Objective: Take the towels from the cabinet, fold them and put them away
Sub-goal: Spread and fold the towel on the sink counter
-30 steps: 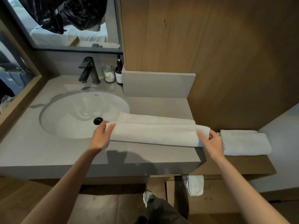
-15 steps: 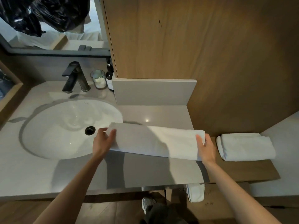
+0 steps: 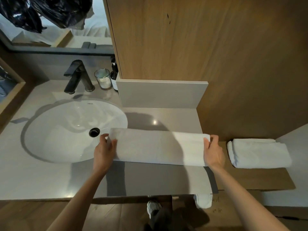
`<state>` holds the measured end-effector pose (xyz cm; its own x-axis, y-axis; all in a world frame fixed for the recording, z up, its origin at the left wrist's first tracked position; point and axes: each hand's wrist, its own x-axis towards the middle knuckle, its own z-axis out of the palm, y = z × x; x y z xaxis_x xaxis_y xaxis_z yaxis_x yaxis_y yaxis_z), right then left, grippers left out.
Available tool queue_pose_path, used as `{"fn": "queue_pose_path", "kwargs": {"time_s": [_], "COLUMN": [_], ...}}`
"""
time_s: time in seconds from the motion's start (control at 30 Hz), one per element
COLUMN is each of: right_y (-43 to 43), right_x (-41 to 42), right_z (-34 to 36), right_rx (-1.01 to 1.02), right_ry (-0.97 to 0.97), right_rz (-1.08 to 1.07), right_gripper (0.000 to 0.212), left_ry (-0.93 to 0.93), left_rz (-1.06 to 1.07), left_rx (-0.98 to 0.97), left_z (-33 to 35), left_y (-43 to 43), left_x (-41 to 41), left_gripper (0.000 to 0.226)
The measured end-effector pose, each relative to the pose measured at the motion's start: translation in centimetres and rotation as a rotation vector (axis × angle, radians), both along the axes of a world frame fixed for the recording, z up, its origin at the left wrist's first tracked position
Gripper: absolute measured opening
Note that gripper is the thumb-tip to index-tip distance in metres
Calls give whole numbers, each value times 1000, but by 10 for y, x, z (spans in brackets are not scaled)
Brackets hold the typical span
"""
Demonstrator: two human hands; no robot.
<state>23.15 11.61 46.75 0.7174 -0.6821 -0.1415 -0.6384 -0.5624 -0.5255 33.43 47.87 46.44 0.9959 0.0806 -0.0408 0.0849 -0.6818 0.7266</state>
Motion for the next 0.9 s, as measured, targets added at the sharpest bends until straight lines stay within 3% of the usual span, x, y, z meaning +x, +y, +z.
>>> {"fn": "queue_pose_path", "kwargs": {"time_s": [0.1,0.17,0.23,0.33,0.47,0.63,0.9], "right_y": [6,12,29,78,125,117,78], "right_x": [1,5,12,26,46,48,34], "right_z": [7,10,10,-3,-22,-30,-25], "right_rx": [-165,-385,-472,-326,-366,-487,-426], "right_ry": [-69,-139,-223,-250,-23,46,41], "right_rz": [46,166,326,532,592,649,733], "right_gripper": [37,39,38,41,53,59,55], "left_ry": [-14,-138,-251,-318,-161,-105,-107], "left_rz": [-10,-38,-86,-259,-527,-568,-621], "left_rx": [107,286,435,536,625,659,657], "left_z": [2,3,5,7,-1,-17,-11], "left_y": [-4,-8,-19,-59,-112,-113,-77], "left_x": [-1,0,-1,-8,-21,-19,-8], "left_gripper": [36,41,42,40,59,58,57]}}
